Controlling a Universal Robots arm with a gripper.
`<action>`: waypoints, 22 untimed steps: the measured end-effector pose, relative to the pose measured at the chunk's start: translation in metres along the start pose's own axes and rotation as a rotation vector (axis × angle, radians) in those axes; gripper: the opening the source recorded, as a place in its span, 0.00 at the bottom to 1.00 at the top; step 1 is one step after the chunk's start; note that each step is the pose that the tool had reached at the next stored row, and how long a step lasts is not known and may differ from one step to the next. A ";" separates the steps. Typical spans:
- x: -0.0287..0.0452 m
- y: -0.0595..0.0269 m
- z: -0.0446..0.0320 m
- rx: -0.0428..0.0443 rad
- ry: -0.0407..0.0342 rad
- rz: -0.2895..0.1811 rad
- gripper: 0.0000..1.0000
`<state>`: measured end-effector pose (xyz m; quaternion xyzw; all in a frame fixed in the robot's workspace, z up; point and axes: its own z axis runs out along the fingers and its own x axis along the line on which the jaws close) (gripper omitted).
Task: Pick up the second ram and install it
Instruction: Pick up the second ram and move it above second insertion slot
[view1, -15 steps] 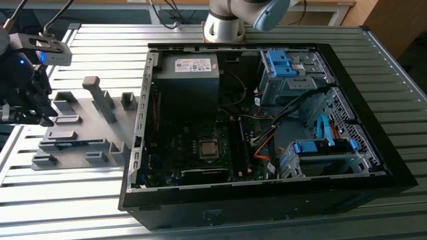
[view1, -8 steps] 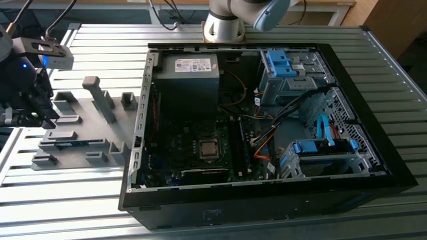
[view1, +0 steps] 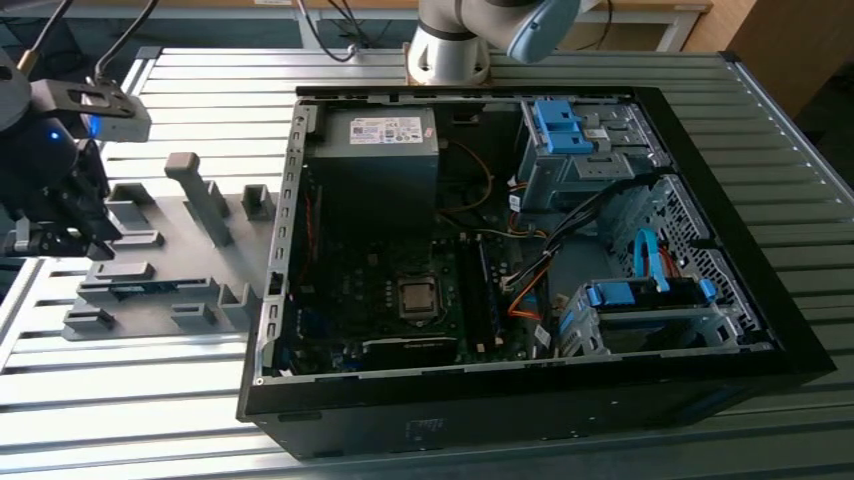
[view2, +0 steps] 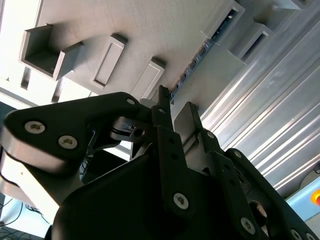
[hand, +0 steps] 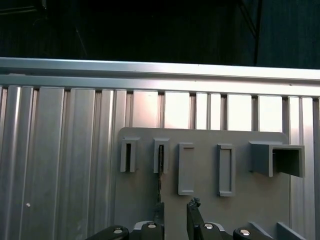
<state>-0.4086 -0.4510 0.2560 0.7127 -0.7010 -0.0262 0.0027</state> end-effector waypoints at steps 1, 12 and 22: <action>0.0003 -0.0001 0.0014 0.0002 0.0001 0.000 0.32; 0.0014 -0.0003 0.0081 0.0015 0.0002 0.000 0.32; 0.0025 -0.0004 0.0087 0.0016 0.0001 0.000 0.32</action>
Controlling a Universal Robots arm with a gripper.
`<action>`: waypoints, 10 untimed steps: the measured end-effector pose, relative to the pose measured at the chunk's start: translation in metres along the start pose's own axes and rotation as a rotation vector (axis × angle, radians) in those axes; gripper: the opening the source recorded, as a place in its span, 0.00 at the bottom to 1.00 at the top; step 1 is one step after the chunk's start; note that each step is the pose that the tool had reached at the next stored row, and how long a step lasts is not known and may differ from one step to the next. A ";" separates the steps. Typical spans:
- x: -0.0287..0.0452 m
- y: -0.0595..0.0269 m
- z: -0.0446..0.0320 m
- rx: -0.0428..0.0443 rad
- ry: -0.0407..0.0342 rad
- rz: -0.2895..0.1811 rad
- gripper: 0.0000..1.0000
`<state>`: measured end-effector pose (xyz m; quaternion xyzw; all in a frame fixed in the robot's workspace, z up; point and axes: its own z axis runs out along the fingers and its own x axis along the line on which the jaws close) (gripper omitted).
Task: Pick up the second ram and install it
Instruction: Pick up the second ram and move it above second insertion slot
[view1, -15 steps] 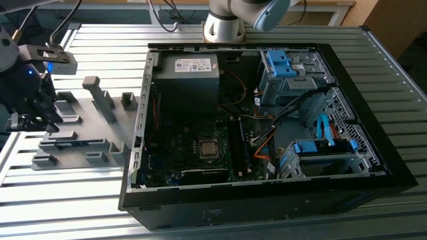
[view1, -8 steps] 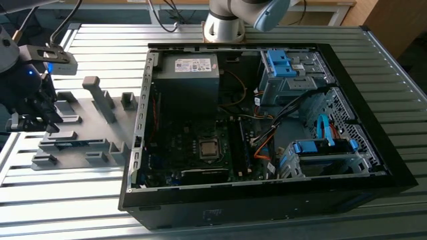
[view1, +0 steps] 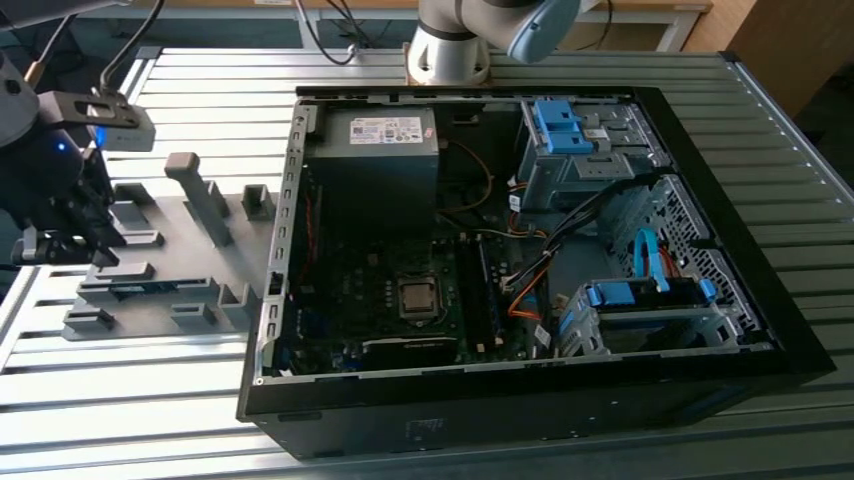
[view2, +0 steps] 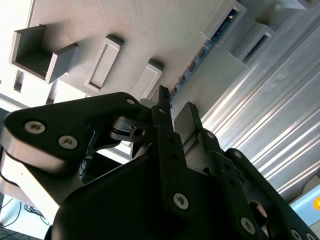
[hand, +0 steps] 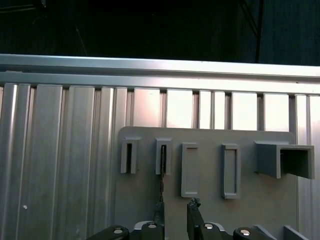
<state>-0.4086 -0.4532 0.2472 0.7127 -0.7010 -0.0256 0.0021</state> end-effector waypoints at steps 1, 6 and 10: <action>0.0004 -0.0001 0.0007 0.0001 0.0000 0.000 0.32; 0.0028 -0.0002 0.0069 -0.0003 0.0003 0.000 0.32; 0.0044 -0.0004 0.0134 -0.0001 0.0000 0.000 0.32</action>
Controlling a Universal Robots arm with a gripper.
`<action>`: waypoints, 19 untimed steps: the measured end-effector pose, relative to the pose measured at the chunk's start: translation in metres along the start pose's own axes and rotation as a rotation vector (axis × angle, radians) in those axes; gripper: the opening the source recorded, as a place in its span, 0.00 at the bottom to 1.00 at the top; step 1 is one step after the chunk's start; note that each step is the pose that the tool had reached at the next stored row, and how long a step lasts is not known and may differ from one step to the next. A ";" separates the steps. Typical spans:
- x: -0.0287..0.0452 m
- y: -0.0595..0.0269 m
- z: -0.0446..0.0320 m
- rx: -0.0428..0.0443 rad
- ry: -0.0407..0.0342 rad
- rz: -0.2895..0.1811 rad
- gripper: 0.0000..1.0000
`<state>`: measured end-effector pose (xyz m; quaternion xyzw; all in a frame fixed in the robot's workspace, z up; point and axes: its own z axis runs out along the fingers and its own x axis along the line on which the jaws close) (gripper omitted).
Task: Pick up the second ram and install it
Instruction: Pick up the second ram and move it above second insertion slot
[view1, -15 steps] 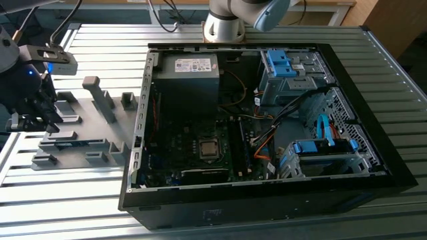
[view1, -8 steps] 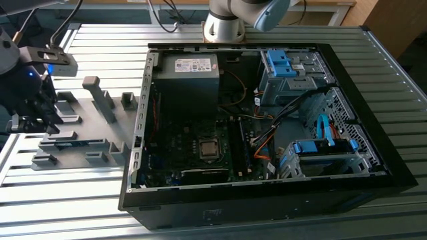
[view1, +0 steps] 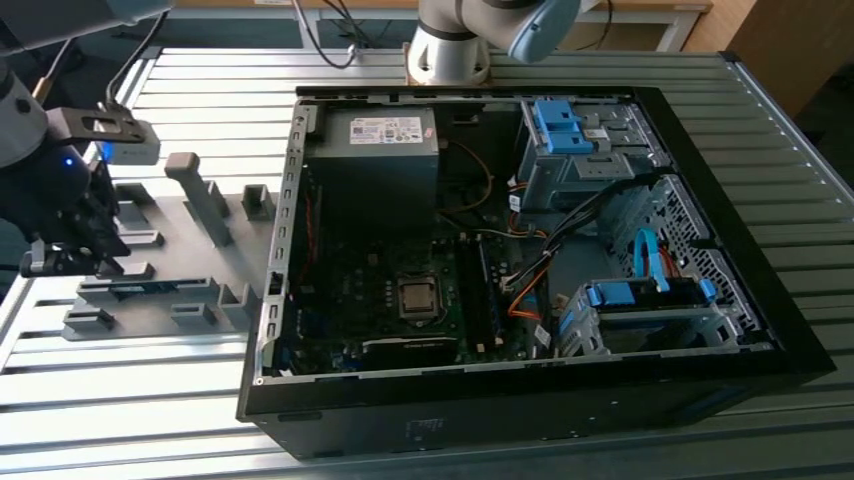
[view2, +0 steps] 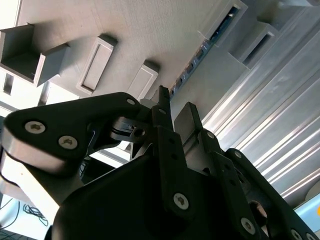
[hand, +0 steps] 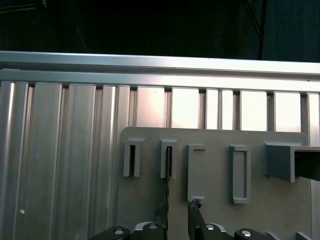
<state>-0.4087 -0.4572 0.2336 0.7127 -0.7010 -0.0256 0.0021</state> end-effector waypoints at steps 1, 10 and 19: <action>0.0002 -0.0001 0.0017 -0.0001 0.0001 0.000 0.32; 0.0023 -0.0005 0.0131 -0.0001 0.0001 0.000 0.32; 0.0039 -0.0008 0.0208 -0.0001 0.0002 0.000 0.32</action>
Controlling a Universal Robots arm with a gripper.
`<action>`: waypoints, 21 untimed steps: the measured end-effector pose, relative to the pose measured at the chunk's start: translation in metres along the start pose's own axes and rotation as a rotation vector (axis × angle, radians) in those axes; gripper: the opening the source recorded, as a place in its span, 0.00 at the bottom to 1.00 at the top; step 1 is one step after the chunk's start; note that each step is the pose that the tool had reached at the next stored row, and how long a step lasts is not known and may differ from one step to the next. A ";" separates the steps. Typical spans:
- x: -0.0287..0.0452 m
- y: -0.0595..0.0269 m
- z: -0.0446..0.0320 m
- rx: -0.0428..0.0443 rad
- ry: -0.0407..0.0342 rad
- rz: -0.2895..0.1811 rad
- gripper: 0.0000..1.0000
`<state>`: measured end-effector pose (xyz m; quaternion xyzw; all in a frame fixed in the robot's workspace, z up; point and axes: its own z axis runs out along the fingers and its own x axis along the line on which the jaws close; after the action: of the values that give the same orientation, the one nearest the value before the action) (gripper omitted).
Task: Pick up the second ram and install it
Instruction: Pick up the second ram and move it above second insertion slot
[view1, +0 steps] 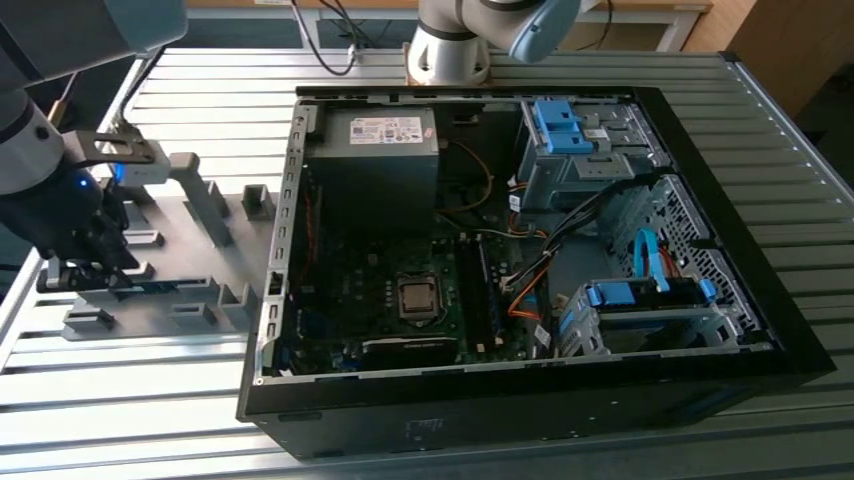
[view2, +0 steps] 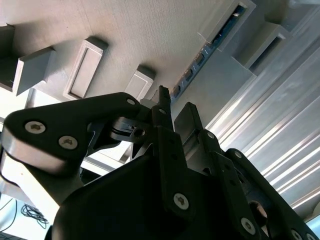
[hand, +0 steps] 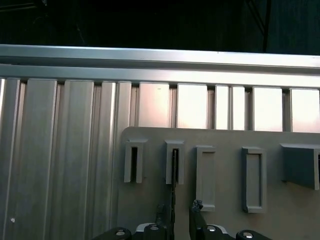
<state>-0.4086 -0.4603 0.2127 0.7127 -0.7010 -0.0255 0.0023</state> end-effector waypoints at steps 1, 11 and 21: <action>0.0002 0.0000 0.0009 0.0001 0.0000 0.000 0.32; 0.0008 -0.0002 0.0049 0.0000 0.0000 0.000 0.32; 0.0034 -0.0003 0.0066 0.0001 0.0001 0.000 0.32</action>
<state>-0.4085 -0.4635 0.2060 0.7127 -0.7010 -0.0255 0.0022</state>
